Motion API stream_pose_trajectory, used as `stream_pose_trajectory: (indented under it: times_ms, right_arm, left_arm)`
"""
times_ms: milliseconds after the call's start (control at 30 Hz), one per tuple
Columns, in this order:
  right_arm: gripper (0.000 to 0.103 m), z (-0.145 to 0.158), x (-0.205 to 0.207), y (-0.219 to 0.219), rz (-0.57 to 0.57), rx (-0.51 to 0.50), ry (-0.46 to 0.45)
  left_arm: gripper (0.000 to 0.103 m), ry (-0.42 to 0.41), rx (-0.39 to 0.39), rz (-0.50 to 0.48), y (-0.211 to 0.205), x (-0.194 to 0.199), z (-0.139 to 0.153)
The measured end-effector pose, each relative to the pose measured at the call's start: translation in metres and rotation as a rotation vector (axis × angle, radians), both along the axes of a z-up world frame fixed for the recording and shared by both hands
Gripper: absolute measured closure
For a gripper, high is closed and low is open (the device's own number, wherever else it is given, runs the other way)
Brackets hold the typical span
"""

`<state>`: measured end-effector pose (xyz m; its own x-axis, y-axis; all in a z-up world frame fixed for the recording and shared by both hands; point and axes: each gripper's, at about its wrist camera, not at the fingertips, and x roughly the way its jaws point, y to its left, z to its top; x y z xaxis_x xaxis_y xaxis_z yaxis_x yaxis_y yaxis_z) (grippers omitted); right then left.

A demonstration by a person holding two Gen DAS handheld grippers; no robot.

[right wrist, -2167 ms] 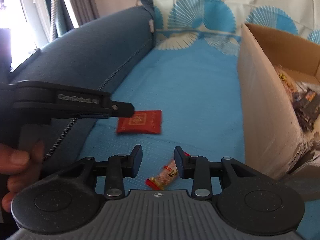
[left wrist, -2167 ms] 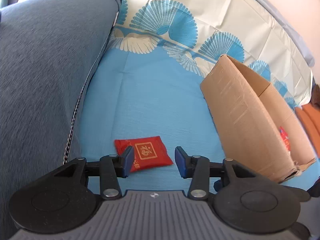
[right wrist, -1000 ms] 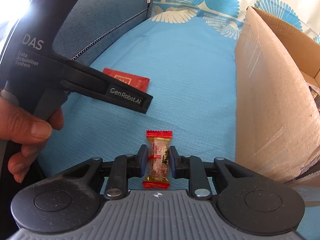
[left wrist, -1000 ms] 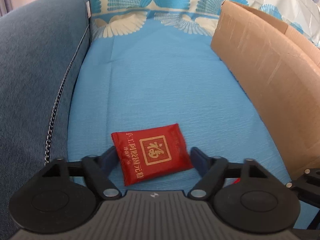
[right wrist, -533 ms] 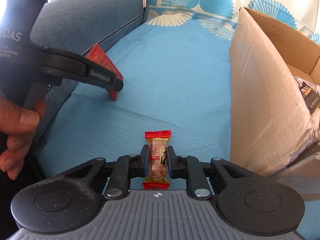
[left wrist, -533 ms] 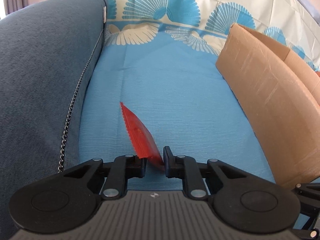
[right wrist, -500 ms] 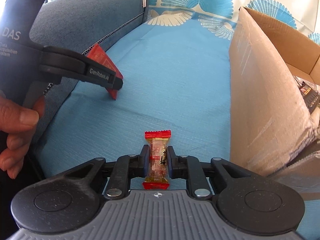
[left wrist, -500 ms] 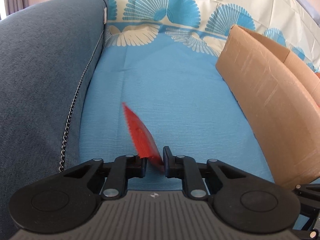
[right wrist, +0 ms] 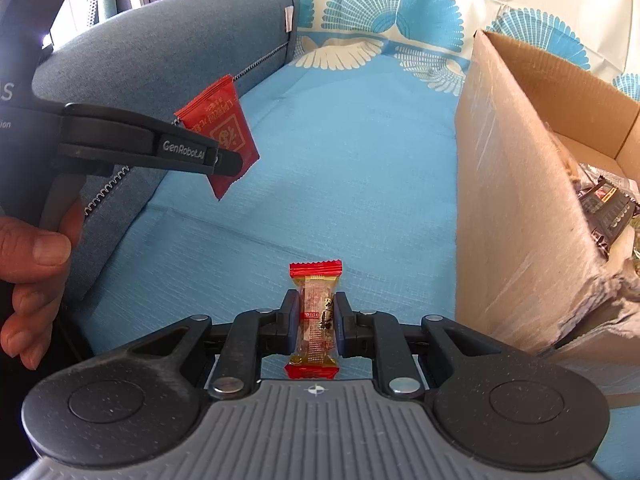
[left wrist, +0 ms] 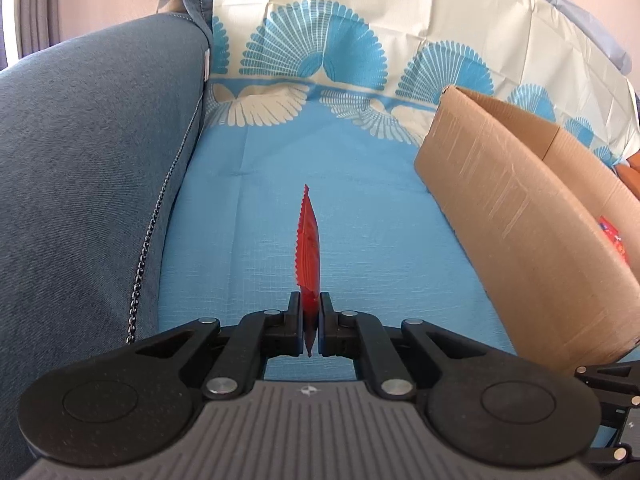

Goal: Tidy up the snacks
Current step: 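Lift the red packet with the left tool while the right tool lifts the candy, then carry both items over the box and open both tools to drop them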

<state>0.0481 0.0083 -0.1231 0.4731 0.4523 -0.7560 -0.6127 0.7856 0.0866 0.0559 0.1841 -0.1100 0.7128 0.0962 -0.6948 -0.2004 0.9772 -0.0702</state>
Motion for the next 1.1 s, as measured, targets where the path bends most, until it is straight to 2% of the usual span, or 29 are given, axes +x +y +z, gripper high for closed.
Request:
stream_pose_trajectory:
  times_ms: [300, 700, 833, 1100]
  right_arm:
    - [0.085, 0.015, -0.011, -0.012, -0.008, 0.034, -0.058]
    - [0.085, 0.057, -0.036, -0.04, 0.037, 0.16, -0.257]
    - [0.085, 0.068, -0.036, -0.053, 0.046, 0.193, -0.306]
    - [0.085, 0.085, -0.02, -0.079, 0.006, 0.272, -0.337]
  left_arm:
    - [0.096, -0.045, -0.016, 0.009, -0.008, -0.024, 0.017]
    - [0.096, -0.109, -0.023, -0.014, -0.031, -0.061, 0.037]
    - [0.096, -0.122, -0.013, -0.023, -0.041, -0.066, 0.039]
    - [0.096, -0.143, -0.024, -0.018, -0.052, -0.072, 0.042]
